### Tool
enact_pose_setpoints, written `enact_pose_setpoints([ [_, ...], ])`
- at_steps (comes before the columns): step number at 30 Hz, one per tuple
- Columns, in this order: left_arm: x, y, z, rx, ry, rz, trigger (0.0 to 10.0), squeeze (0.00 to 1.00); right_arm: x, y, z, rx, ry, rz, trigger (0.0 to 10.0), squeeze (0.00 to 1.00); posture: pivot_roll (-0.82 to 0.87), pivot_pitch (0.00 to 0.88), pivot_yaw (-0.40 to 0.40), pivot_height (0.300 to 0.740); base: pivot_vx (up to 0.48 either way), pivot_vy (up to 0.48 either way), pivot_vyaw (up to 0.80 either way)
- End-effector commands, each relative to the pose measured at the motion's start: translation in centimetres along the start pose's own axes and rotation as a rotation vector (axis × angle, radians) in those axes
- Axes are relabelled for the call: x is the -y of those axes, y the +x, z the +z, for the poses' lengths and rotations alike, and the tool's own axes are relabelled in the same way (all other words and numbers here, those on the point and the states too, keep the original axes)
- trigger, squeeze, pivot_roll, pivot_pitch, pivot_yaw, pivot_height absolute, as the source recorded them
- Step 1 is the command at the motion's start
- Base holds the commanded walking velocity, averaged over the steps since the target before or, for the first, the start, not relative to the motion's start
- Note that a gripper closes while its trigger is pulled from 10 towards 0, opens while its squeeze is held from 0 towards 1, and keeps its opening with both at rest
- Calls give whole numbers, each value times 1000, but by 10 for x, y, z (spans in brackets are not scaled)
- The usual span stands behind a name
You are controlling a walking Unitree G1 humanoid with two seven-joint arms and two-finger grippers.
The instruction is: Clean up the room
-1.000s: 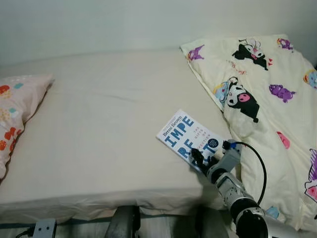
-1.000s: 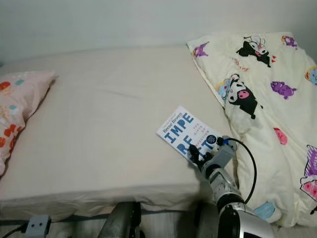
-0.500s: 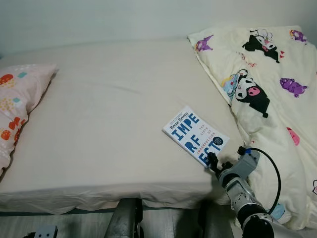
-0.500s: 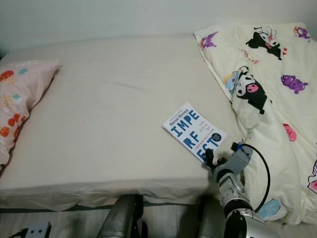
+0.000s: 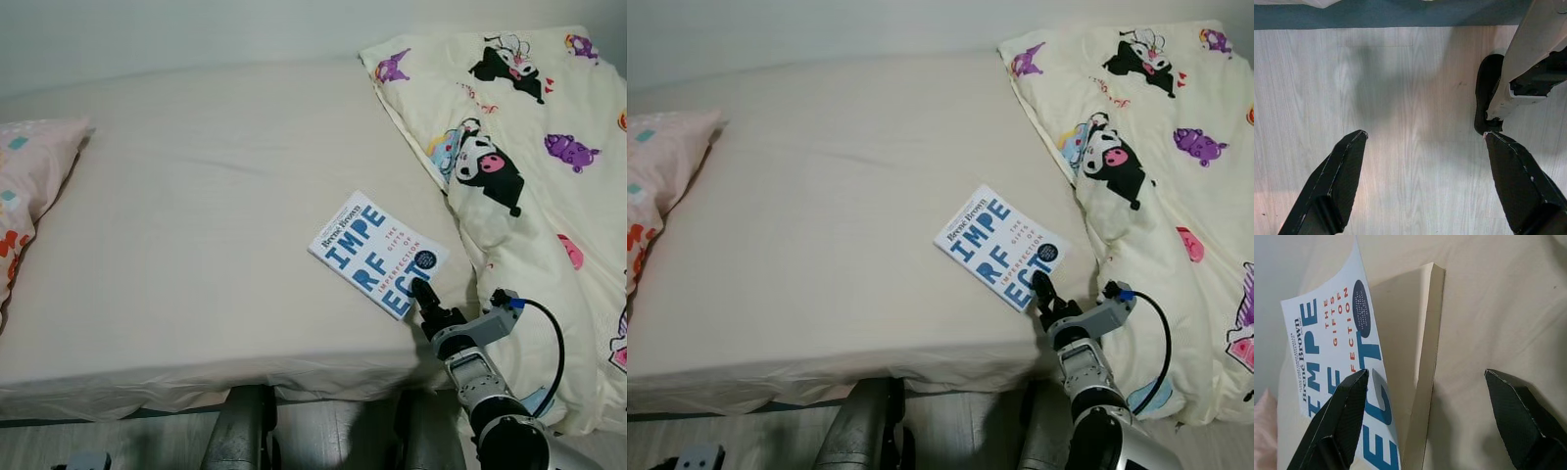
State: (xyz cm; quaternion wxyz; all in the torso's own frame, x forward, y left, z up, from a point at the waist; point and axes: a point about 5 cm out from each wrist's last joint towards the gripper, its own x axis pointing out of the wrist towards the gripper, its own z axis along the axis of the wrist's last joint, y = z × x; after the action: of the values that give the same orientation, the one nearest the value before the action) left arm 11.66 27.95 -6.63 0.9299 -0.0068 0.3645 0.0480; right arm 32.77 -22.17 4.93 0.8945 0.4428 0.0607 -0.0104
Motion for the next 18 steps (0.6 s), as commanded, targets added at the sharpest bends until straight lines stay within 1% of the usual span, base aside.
enact_pose_setpoints([
  [1, -9, -10, -13, -51, 15, 14, 10000, 0, 0, -2, -17, -59, 30, 1, 10000, 0, 259, 388, 69, 595, 0, 0, 0],
  [3, -9, -10, -13, -52, 15, 13, 10000, 0, -1, -2, -18, -62, 30, 6, 10000, 0, 259, 388, 69, 595, 0, 0, 0],
  [5, -8, -10, -13, -53, 18, 10, 10000, 0, -5, -1, -21, -85, 26, 40, 10000, 0, 257, 385, 70, 595, 0, 0, 0],
  [7, -8, -10, -13, -53, 18, 10, 10000, 0, -5, -1, -21, -85, 26, 40, 10000, 0, 257, 385, 70, 595, 0, 0, 0],
  [10, -7, -9, -12, -54, 21, 4, 10000, 0, -16, 2, -31, -132, 34, 127, 10000, 0, 257, 385, 70, 595, 0, 0, 0],
  [12, -7, -9, -12, -54, 21, 4, 10000, 0, -16, 2, -31, -132, 34, 127, 10000, 0, 257, 385, 70, 595, 0, 0, 0],
  [16, -7, -10, -13, -56, 23, 2, 10000, 0, -24, 3, -40, -165, 40, 174, 10000, 0, 253, 388, 73, 595, 0, 0, 0],
  [18, -7, -10, -13, -56, 23, 2, 10000, 0, -24, 3, -40, -165, 40, 174, 10000, 0, 253, 388, 73, 595, 0, 0, 0],
])
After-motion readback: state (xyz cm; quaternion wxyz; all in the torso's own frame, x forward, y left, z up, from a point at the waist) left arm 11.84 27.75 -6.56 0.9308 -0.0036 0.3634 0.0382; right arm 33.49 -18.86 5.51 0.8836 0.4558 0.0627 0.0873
